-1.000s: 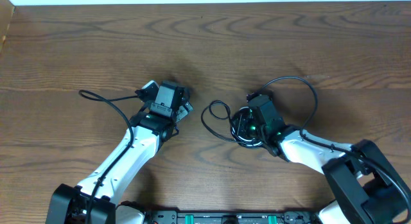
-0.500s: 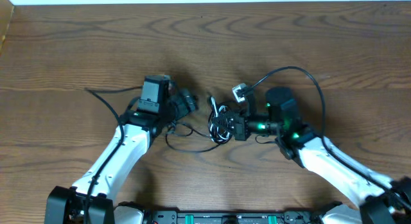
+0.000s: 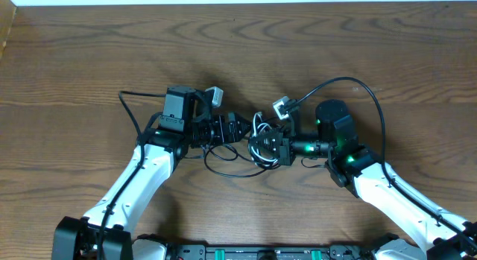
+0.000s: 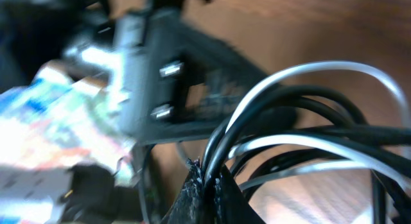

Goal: Untangle cables

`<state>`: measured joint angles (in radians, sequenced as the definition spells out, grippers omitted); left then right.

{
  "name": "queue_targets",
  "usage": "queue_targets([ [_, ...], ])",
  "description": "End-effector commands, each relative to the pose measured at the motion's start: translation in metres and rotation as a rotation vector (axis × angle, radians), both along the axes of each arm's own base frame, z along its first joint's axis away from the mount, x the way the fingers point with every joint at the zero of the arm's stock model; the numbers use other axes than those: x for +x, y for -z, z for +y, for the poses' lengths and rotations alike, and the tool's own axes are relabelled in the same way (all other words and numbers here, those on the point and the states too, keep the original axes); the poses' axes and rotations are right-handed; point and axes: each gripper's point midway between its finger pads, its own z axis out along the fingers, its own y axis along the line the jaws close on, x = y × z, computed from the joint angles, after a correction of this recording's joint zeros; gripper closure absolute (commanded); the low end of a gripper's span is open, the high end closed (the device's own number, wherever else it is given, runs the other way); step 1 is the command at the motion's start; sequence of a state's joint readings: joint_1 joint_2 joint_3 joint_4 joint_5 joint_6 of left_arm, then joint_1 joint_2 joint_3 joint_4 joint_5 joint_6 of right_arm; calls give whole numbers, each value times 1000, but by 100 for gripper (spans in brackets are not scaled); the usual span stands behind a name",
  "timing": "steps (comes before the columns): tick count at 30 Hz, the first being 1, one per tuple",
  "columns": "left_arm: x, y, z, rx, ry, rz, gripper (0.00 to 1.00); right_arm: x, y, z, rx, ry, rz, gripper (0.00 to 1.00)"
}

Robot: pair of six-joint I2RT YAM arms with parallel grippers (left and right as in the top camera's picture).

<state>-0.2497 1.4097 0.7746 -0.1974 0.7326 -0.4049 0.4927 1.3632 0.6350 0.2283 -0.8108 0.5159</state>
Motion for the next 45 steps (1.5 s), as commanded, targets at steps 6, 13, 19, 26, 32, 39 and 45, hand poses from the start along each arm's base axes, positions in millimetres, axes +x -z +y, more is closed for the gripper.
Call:
queue_targets([
  [6, -3, -10, -5, -31, 47, -29, 10, 70, -11, -36, 16, 441, 66, 99],
  [13, -16, -18, -15, -100, 127, -20, 10, 83, -14, -47, 80, 572, 178, 99],
  [19, 1, 3, 1, 40, -68, 35, 10, 73, -17, -39, 171, 542, 363, 99],
  [26, 4, 5, -25, 140, -95, -57, 10, 69, -18, -36, 181, 514, 383, 99],
  [32, 0, 4, -32, 137, -74, -66, 10, 69, -18, -36, 181, 516, 383, 99],
  [39, -2, 0, -28, 142, -61, -78, 10, 75, -14, -47, 174, 551, 394, 99],
  [45, -10, -29, -37, 41, 14, -131, 10, 75, -15, -48, 180, 547, 400, 99],
])
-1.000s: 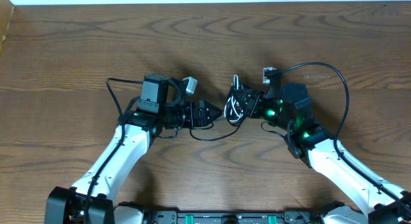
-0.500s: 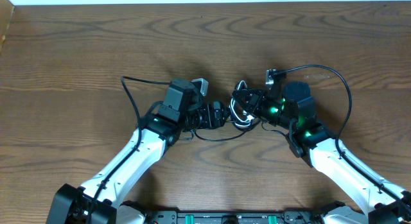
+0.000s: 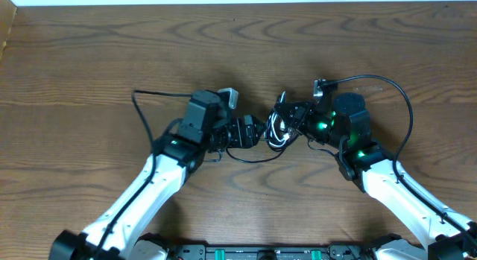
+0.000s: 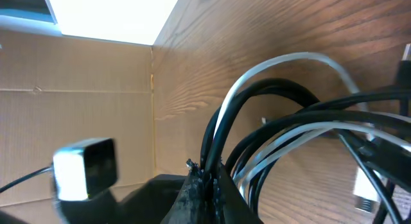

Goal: Untangle cables

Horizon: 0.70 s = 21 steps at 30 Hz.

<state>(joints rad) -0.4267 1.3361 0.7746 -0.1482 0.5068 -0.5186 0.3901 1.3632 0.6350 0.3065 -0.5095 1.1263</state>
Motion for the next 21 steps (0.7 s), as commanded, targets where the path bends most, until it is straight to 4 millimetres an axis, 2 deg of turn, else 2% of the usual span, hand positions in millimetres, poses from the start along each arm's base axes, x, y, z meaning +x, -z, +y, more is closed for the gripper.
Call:
queue_targets([
  [1, -7, -12, -9, -34, 66, -30, 10, -1, -15, 5, 41, -27, -10, 99],
  [7, -9, 3, -15, 1, 72, -7, 11, -8, -23, 12, 75, -85, -23, 99],
  [11, -1, 14, -7, 65, -14, -1, 23, -15, -47, 23, 143, -172, -100, 99],
  [12, 3, 17, -2, 87, -61, 4, 35, -17, -54, 25, 169, -195, -112, 99],
  [15, 11, 26, 8, 139, -150, 11, 58, -21, -64, 29, 195, -232, -147, 99],
  [18, 17, 35, 17, 191, -194, 5, 75, -21, -67, 29, 200, -233, -162, 99],
  [21, 20, 49, 33, 268, -268, 26, 90, -21, -79, 28, 218, -249, -220, 99],
])
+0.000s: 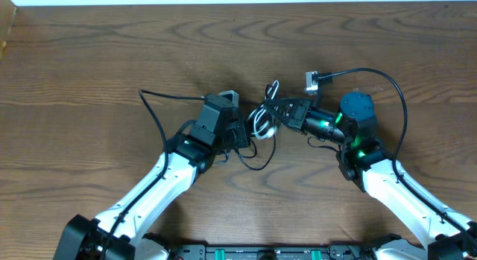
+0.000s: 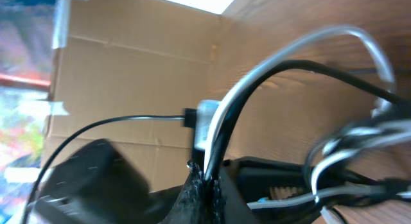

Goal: Untangle cables

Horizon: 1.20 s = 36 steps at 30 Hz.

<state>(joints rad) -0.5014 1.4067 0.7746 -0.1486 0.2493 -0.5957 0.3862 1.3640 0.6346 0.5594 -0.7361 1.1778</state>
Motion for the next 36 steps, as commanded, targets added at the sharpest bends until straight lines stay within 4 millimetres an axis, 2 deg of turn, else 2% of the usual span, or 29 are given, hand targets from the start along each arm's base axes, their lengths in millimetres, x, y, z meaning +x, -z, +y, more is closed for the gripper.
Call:
queue_targets([
  [1, 9, 18, 26, 117, -134, 12, 92, -3, -24, 1, 38, -42, -80, 99],
  [3, 5, 21, 29, 132, -138, 30, 92, 2, -25, -4, 18, -24, -125, 99],
  [4, 4, 22, 29, 132, -134, 38, 92, 9, -22, -10, -32, 4, -198, 98],
  [7, 3, 22, 27, 122, -126, 41, 92, 12, -12, -13, -127, 13, -293, 97],
  [9, 2, 22, 26, 118, -117, 44, 92, 20, 9, -21, -261, 49, -351, 95],
  [12, -6, 18, 13, 84, -10, 41, 92, 37, 50, -49, -477, 180, -286, 96],
  [14, -14, 9, 2, 59, 110, 15, 92, 44, 84, -81, -646, 313, -164, 99],
  [16, -21, 0, 2, 66, 155, -9, 92, 43, 106, -109, -779, 407, -80, 99],
  [20, -18, -33, 16, 39, 121, -91, 92, 35, 130, -147, -963, 513, 19, 99],
  [23, -11, -63, 32, -3, 51, -166, 92, 29, 136, -152, -995, 509, 48, 99],
  [26, -10, -74, 38, -36, 3, -177, 92, 27, 138, -153, -1002, 503, 57, 97],
  [27, -10, -73, 38, -35, 3, -174, 86, 27, 138, -152, -1000, 500, 58, 80],
  [29, -10, -71, 38, -35, 1, -165, 84, 28, 133, -140, -941, 461, 37, 60],
  [31, -10, -71, 38, -36, -1, -162, 83, 29, 123, -125, -869, 413, 5, 52],
  [33, -10, -70, 38, -34, -2, -161, 73, 28, 105, -110, -785, 369, -46, 39],
  [36, -8, -69, 41, -21, -15, -165, 71, 24, 71, -96, -684, 335, -133, 28],
])
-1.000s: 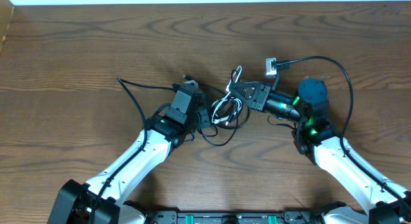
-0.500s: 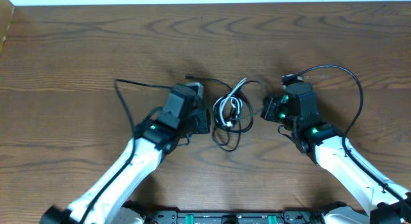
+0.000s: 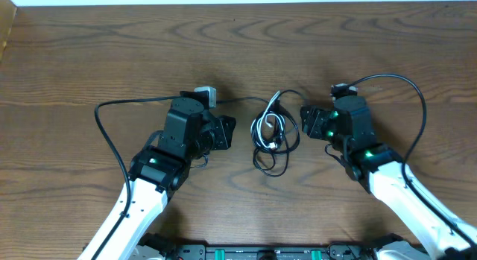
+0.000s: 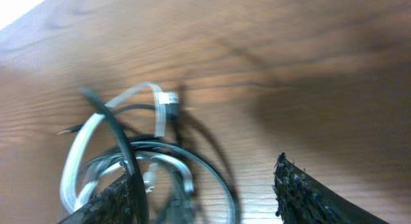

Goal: Untangle cables

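Note:
A small tangle of black and white cables (image 3: 274,133) lies on the wooden table between the two arms, touched by neither gripper. In the right wrist view the cables (image 4: 138,153) sit ahead and to the left, with a white loop and a small plug on top. My right gripper (image 3: 307,123) (image 4: 205,189) is open just right of the bundle, and nothing is between its fingers (image 4: 302,192). My left gripper (image 3: 228,132) stands a short way left of the bundle, and its jaws look spread and empty.
Each arm trails its own thin black lead: one (image 3: 100,115) loops out to the left of the left arm, and the other (image 3: 417,103) arcs right of the right arm. The wooden table (image 3: 238,44) stretches bare behind the arms.
The right gripper, then shut on the cables and holding them up, is now open. The bundle lies flat on the table, and both grippers stand apart from it.
First both grippers met at the tangle near the table's middle, the right one shut on several strands. At the two later moments the right gripper still held the strands, lifted, beside the left one. Now the bundle rests free between two separated grippers.

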`<state>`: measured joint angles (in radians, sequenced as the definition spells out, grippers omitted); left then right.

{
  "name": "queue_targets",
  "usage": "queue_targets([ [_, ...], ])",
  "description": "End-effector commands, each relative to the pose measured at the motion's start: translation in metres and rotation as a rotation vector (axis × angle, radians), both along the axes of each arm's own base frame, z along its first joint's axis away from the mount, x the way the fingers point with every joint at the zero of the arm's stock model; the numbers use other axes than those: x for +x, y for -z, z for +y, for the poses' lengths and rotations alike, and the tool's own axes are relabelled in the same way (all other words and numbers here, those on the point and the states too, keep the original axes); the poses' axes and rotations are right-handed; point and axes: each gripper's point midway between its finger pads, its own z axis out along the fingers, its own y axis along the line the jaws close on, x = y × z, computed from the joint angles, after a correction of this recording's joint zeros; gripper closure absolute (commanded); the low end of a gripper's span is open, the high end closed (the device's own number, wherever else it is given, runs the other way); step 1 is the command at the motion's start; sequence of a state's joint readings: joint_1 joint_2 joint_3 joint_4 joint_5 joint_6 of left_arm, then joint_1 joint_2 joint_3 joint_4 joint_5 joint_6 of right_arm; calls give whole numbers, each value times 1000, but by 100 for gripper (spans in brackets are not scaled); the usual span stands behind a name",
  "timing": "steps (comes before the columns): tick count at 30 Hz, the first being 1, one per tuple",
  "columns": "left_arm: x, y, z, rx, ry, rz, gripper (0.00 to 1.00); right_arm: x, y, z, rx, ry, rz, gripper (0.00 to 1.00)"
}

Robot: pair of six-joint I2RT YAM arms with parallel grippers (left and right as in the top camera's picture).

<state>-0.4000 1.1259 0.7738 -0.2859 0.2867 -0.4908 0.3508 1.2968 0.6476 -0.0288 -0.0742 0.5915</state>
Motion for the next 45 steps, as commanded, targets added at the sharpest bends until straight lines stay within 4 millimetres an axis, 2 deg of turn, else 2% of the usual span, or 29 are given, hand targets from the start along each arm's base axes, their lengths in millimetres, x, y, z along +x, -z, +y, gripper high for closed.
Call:
queue_targets([
  [1, 3, 4, 8, 32, -37, 2, 71, -9, -50, 24, 134, -127, -107, 26],
  [2, 6, 8, 18, 75, -83, -1, 71, -14, -69, 32, 180, -178, -155, 25],
  [4, 10, 12, 34, 133, -159, 0, 71, -20, -87, 43, 228, -244, -198, 23],
  [7, 16, 16, 60, 150, -319, 25, 71, -32, -94, 61, 250, -343, -221, 17],
  [12, 24, 16, 92, 106, -485, 59, 71, -51, -65, 94, 50, -588, -277, 18],
  [14, 24, 19, 105, 92, -545, 81, 71, -59, -44, 116, -27, -701, -290, 20],
  [19, 15, 30, 126, 118, -604, 147, 71, -48, 10, 134, -174, -686, -252, 19],
  [22, 7, 36, 129, 139, -608, 187, 71, -45, 30, 142, -200, -686, -238, 23],
  [27, 1, 40, 130, 152, -606, 212, 71, -50, 70, 153, -223, -714, -151, 32],
  [31, 1, 40, 130, 152, -607, 212, 71, -45, 86, 161, -239, -710, -108, 36],
  [37, 1, 41, 130, 152, -606, 213, 71, -34, 106, 177, -293, -729, -26, 55],
  [38, 1, 41, 130, 153, -606, 215, 71, -33, 108, 179, -302, -733, -5, 62],
  [40, 0, 41, 130, 154, -606, 218, 71, -31, 106, 181, -313, -737, 25, 93],
  [41, -1, 42, 130, 157, -606, 223, 71, -31, 100, 184, -295, -733, 36, 99],
  [44, -4, 44, 131, 163, -604, 237, 71, -29, 69, 200, -206, -746, 21, 99],
  [45, -5, 45, 127, 150, -589, 246, 71, -28, 52, 205, -169, -751, 11, 99],
])
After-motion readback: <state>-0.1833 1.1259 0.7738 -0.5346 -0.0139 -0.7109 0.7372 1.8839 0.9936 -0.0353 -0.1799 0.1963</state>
